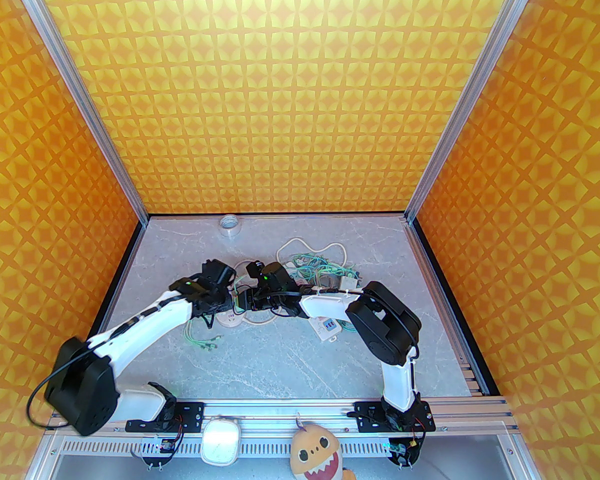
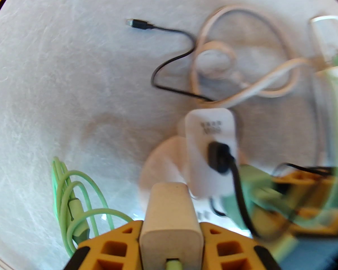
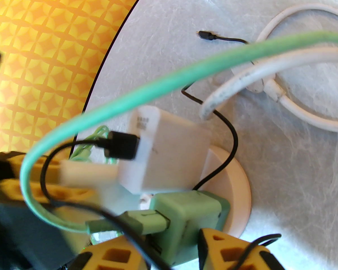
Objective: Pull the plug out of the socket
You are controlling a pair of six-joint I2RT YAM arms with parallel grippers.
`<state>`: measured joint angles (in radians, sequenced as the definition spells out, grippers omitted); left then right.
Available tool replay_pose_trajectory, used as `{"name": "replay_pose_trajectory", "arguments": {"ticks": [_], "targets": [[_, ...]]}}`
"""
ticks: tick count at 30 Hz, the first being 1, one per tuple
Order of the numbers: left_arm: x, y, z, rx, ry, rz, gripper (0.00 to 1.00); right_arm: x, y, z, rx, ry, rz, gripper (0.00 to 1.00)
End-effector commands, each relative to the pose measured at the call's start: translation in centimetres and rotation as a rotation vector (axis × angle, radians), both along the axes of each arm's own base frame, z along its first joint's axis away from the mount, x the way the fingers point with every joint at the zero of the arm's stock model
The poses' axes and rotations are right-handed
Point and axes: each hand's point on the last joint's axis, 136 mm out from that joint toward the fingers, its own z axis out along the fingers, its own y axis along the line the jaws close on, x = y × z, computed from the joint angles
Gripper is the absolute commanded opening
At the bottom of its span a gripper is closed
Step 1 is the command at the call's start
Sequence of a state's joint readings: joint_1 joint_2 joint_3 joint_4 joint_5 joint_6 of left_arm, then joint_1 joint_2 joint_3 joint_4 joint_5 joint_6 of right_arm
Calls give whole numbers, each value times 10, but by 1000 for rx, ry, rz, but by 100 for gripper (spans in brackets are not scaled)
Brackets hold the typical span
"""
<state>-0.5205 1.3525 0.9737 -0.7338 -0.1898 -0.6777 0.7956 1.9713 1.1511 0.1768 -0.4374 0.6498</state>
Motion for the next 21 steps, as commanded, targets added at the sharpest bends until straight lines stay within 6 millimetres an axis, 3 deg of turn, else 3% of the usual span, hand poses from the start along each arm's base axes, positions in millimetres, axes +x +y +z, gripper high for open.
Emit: {"name": "replay_pose_trajectory", "arguments": {"ticks": [1, 9, 15, 21], "targets": [[6, -14, 5, -85, -16, -19, 27, -19, -30, -70, -213, 111, -20, 33], [4, 15, 18, 38, -25, 14, 28, -18, -30, -69, -213, 108, -21, 34], [7, 60, 21, 80, -42, 103, 30, -18, -29, -66, -202, 102, -20, 35], [27, 97, 22, 112, -56, 168, 32, -19, -27, -61, -184, 97, -14, 38]]}}
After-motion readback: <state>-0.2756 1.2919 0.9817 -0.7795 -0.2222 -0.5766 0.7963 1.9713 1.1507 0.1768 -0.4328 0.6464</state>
